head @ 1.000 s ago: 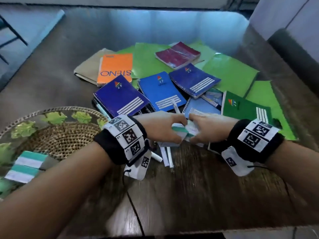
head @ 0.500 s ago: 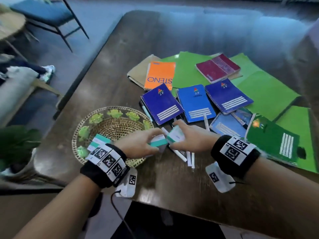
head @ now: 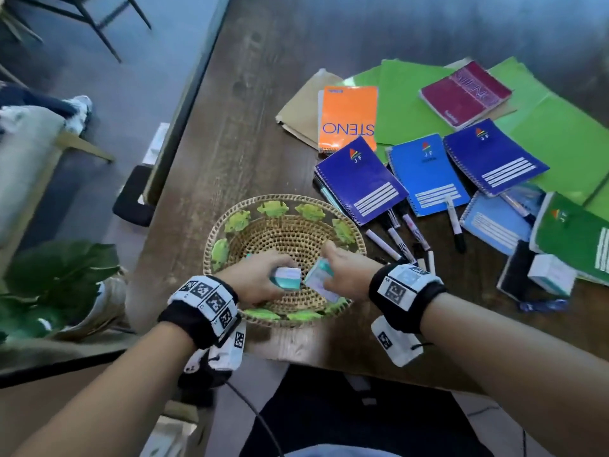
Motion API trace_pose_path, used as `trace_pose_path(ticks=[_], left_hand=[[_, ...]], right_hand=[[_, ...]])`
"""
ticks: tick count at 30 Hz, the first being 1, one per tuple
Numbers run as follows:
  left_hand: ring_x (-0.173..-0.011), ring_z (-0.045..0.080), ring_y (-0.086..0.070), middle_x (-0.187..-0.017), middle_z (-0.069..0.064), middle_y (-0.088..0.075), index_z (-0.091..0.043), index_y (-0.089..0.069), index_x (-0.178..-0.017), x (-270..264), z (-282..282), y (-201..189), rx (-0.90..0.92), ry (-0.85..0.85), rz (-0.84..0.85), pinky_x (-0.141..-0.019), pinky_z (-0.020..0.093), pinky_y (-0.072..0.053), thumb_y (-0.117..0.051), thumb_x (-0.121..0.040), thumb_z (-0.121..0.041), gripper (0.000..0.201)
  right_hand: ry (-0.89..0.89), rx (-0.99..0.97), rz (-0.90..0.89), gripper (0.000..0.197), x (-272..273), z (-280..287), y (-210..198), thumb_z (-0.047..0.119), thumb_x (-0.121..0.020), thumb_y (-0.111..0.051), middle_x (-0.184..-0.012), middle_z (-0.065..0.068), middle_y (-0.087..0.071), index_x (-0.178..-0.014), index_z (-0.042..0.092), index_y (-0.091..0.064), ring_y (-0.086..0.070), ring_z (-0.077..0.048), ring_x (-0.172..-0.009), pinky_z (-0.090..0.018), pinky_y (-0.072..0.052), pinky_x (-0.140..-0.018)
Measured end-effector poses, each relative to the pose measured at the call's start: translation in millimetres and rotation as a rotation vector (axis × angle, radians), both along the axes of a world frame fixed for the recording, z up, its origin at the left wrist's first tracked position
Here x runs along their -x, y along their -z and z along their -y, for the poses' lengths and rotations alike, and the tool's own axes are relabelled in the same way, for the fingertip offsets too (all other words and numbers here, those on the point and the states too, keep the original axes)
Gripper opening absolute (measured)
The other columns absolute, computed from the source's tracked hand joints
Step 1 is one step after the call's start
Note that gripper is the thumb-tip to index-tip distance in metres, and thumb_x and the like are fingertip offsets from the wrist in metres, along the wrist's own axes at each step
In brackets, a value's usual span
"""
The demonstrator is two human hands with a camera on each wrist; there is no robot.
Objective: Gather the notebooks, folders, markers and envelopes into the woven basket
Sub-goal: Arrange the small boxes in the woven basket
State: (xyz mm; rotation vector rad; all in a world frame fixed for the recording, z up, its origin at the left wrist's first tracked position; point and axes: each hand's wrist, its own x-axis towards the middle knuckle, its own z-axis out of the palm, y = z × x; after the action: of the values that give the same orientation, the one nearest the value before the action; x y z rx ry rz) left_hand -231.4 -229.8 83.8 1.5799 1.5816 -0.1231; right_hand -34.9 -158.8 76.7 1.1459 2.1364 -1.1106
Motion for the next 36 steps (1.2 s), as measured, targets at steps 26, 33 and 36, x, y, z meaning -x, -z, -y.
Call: trace_pose_path(ticks=[26,33,36], left_hand=[[-0.104,0.017,-0.050,-0.109,-0.004,-0.056,-0.020,-0.058,-0.111,4.8,41.1,59.8,-0.389,0.088,-0.194,-0.093,0.029,-0.041,-0.060,-0.091,-0.043,0.030],[-0.132,0.027,-0.037,-0.146,0.008,-0.034,-0.021,-0.031,-0.142,18.5,33.6,56.6,-0.308,0.016,-0.392,-0.106,0.044,-0.041,-0.068,-0.084,-0.052,0.076],[-0.150,0.034,-0.007,-0.161,0.008,-0.011,-0.028,-0.017,-0.152,22.8,28.7,62.2,-0.104,0.108,-0.377,-0.114,0.058,-0.025,-0.072,-0.077,-0.059,0.097]], right_hand=[[-0.041,-0.230,-0.011,0.038,74.7,28.6,36.6,0.025,-0.090,-0.070,-0.116,-0.008,-0.059,-0.114,0.011,-0.044,-0.064,-0.031,-0.103,-0.037,-0.044,-0.074],[-0.067,-0.114,0.035,0.034,73.8,30.0,40.3,0.023,-0.093,-0.064,-0.124,-0.008,-0.054,-0.121,0.010,-0.051,-0.059,-0.027,-0.111,-0.037,-0.049,-0.088],[-0.118,-0.062,0.153,0.070,67.4,32.3,40.4,0.040,-0.082,-0.079,-0.128,-0.011,-0.047,-0.134,0.009,-0.043,-0.059,-0.029,-0.111,-0.041,-0.051,-0.093]])
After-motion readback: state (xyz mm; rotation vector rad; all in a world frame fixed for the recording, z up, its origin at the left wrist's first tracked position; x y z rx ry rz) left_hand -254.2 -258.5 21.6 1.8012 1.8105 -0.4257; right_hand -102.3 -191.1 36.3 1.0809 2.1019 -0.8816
